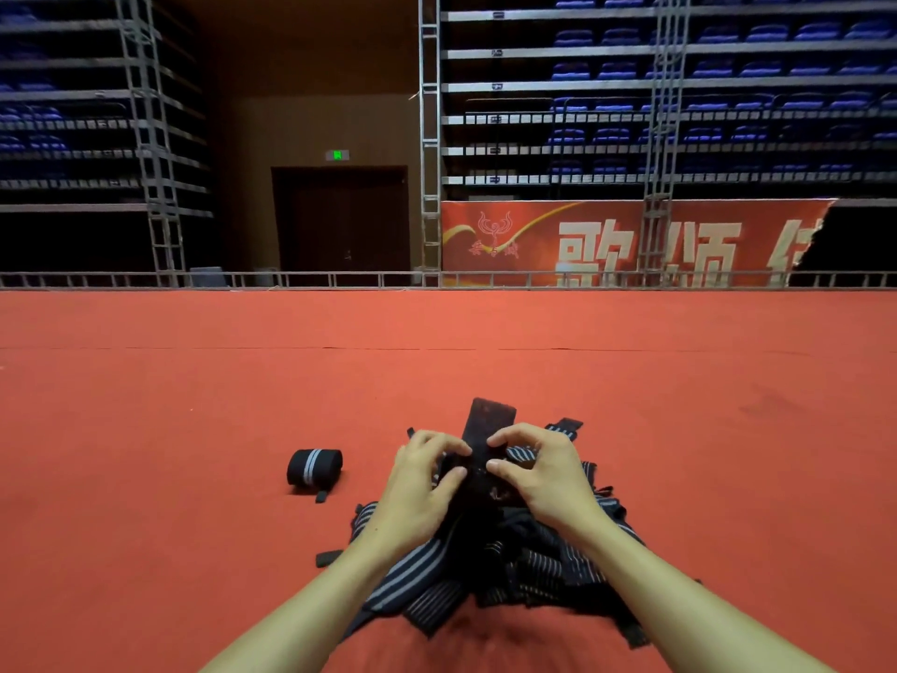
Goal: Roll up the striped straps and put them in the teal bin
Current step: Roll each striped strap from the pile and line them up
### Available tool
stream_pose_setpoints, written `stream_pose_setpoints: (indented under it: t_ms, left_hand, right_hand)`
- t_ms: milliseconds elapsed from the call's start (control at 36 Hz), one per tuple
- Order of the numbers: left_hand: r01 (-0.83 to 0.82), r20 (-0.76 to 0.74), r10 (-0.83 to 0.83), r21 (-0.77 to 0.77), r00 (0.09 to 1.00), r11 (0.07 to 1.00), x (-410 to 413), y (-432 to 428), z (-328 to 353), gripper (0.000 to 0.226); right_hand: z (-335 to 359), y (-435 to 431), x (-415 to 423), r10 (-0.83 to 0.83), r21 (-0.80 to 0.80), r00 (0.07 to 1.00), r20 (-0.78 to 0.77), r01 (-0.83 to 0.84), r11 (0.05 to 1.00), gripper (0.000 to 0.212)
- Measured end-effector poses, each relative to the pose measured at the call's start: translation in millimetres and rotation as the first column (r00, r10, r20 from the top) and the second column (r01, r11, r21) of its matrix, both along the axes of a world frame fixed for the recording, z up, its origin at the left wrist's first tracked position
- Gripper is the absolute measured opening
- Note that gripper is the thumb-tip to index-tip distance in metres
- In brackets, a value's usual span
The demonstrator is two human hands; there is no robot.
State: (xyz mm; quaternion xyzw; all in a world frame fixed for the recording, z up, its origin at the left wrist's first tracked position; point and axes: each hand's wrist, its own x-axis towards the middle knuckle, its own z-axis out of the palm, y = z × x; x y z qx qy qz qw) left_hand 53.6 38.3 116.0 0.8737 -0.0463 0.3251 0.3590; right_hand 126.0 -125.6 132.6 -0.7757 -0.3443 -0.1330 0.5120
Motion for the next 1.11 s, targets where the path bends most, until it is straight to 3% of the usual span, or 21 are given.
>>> stream_pose_setpoints:
  t_ms: [222, 333, 528, 639, 694, 806, 861, 944, 1111]
  left_hand:
    - [0.010, -0.099, -0.012, -0.018, 0.995, 1.000, -14, -19, -20, 0.053]
    - [-0.002, -0.096, -0.007, -0.096, 0.995, 0.995, -11, -26, -24, 0.044]
    - [-0.065, -0.117, 0.058, -0.059, 0.991, 0.996, 4, -24, -28, 0.018]
    - [0.013, -0.106, -0.015, -0.025, 0.994, 1.000, 9, -18, -31, 0.030]
    - [0.061, -0.173, -0.054, 0.035, 0.983, 0.997, 8, -12, -32, 0.034]
    - [0.228, -0.364, -0.172, 0.115, 0.915, 0.967, -4, -6, -33, 0.016]
    - [0.227, -0.272, -0.182, 0.143, 0.945, 0.963, -8, -5, -35, 0.019]
    - [0.079, -0.082, -0.072, 0.079, 0.994, 0.994, -5, -9, -28, 0.027]
    - [0.161, -0.102, -0.151, 0.099, 0.983, 0.982, -2, -27, 7, 0.029]
  right_hand:
    - [-9, -3, -12, -0.086, 0.066, 0.994, -0.062, 0.090, 0.994, 0.025]
    - [-14, -4, -7, -0.107, 0.085, 0.989, -0.104, 0.116, 0.990, 0.023]
    - [-20, 4, 8, -0.075, 0.165, 0.975, -0.210, 0.111, 0.980, 0.024]
    - [-13, 3, 12, -0.081, 0.150, 0.985, -0.152, 0.104, 0.983, 0.022]
    - [-9, -2, 15, -0.108, 0.129, 0.988, -0.109, 0.122, 0.984, 0.021]
    - [4, -13, 21, -0.135, 0.197, 0.985, -0.108, 0.154, 0.968, 0.024]
    - [10, -17, 22, -0.118, 0.217, 0.988, -0.101, 0.138, 0.966, 0.026]
    - [18, -21, 20, -0.082, 0.210, 0.994, -0.071, 0.095, 0.973, 0.028]
    - [34, -25, 10, 0.005, 0.214, 1.000, -0.026, 0.001, 0.977, 0.029]
